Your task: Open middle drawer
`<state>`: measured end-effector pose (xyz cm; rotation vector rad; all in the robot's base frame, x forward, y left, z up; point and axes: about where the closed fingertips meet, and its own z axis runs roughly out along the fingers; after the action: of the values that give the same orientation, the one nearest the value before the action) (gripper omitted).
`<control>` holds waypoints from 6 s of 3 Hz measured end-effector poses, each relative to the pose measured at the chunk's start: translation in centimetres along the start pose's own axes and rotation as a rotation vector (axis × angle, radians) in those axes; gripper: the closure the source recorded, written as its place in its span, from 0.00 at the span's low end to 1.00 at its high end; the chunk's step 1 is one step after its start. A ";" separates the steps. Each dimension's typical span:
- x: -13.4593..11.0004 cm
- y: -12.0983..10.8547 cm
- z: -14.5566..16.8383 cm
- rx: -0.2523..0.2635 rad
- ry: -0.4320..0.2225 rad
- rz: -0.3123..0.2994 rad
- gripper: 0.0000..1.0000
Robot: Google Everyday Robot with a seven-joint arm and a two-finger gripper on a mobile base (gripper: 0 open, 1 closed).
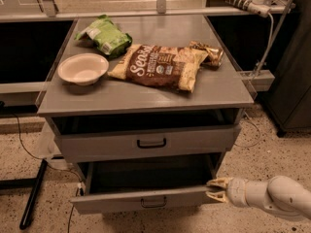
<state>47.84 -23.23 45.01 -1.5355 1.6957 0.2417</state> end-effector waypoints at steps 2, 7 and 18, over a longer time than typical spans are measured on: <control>-0.1 -0.2 0.5 -0.009 0.000 -0.002 0.00; 2.3 -0.4 4.5 -0.094 0.039 0.043 0.42; 2.9 8.5 -2.8 -0.034 0.039 0.059 0.84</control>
Offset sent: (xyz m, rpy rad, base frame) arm 0.0089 0.0033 -0.0018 -0.0069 0.0100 0.0096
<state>39.22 -25.11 41.80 -1.5254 1.7772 0.2743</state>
